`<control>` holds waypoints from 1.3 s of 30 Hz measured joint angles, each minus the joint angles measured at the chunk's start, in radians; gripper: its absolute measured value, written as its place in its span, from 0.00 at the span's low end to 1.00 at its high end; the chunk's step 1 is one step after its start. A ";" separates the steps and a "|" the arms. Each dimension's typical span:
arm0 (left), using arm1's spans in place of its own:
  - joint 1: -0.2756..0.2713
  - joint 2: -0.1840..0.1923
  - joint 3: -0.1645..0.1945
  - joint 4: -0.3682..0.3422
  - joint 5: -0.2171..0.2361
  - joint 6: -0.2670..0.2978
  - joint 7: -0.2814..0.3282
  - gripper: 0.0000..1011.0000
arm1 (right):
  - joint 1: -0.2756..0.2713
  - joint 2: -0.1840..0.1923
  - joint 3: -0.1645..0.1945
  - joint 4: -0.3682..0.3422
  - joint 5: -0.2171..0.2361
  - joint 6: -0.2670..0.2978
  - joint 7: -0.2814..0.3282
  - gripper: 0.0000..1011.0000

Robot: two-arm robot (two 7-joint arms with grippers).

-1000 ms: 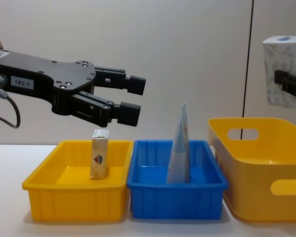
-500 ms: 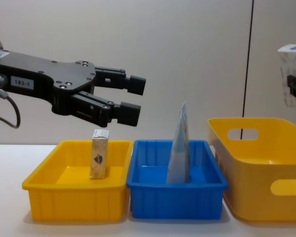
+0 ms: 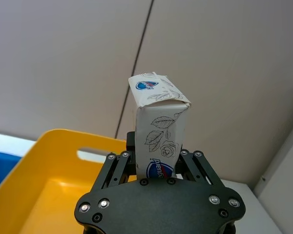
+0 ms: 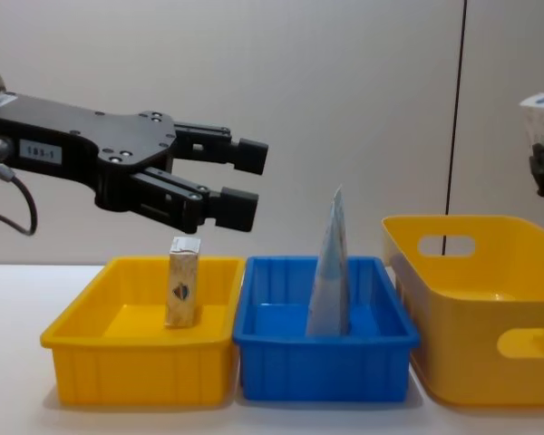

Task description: Bimanual collaborative sorting of washing and personal care products

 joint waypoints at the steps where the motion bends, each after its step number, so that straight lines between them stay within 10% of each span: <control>1: 0.000 0.000 0.000 0.000 0.000 0.000 0.000 0.99 | 0.013 -0.008 -0.001 0.022 -0.008 -0.006 -0.013 0.35; 14: 0.000 0.000 0.000 0.000 0.000 0.000 0.000 0.99 | 0.184 -0.111 0.007 0.304 -0.055 -0.058 -0.084 0.35; 39: 0.000 0.000 0.000 0.000 0.000 0.000 0.000 0.99 | 0.293 -0.187 0.086 0.436 0.031 0.025 0.018 0.35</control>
